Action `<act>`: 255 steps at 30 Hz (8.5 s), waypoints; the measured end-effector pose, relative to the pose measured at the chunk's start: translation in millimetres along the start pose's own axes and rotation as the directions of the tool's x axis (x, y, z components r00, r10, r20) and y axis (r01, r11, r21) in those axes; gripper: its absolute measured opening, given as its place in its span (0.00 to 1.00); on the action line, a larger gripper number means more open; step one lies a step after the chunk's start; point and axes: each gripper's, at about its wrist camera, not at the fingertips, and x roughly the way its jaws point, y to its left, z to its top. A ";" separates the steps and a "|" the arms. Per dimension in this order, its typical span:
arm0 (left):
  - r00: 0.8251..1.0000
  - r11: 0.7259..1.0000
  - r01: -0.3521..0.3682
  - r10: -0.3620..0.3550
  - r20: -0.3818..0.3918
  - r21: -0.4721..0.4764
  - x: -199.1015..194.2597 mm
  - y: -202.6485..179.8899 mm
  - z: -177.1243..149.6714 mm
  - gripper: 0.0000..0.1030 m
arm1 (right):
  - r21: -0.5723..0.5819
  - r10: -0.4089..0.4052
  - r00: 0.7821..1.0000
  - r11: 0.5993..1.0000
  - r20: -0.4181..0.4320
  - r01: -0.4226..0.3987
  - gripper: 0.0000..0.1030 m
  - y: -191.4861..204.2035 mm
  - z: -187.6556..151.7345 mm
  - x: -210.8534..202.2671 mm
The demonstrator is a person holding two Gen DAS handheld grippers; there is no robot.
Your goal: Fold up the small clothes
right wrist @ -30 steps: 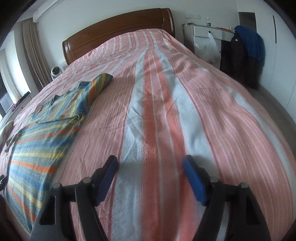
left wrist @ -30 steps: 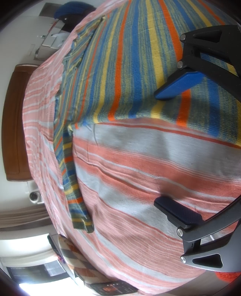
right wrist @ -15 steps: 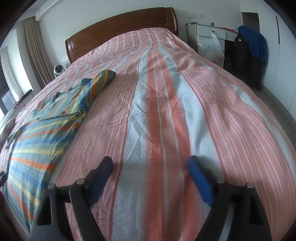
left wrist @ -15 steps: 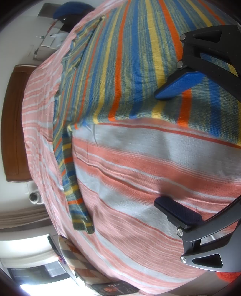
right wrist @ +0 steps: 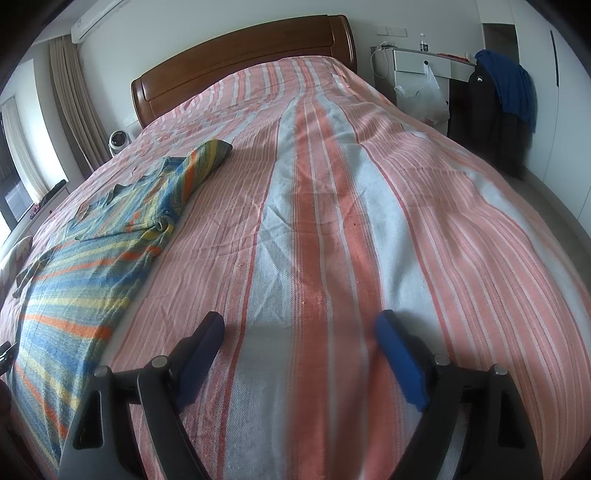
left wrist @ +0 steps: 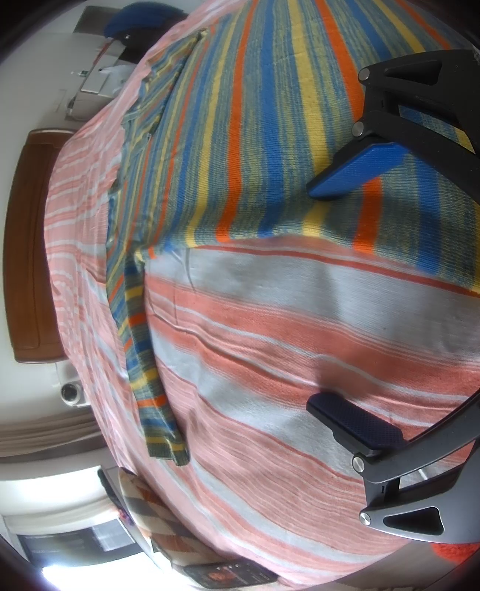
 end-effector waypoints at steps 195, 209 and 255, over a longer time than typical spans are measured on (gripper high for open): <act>0.856 0.894 0.417 -0.448 -0.258 -0.165 -68.4 23.7 5.6 0.03 | 0.079 0.457 0.839 0.887 -0.296 -0.455 0.06 79.4 -90.4 -123.4; 0.922 0.923 0.338 -0.364 -0.130 -0.183 91.6 -11.6 233.0 0.03 | 0.015 0.376 0.923 0.926 -0.078 -0.376 0.06 98.1 128.3 15.9; 0.966 0.978 0.124 -0.157 -0.204 -0.167 201.5 -17.4 262.1 0.54 | -0.266 0.344 0.851 0.844 -0.397 -0.466 0.56 137.7 94.2 93.5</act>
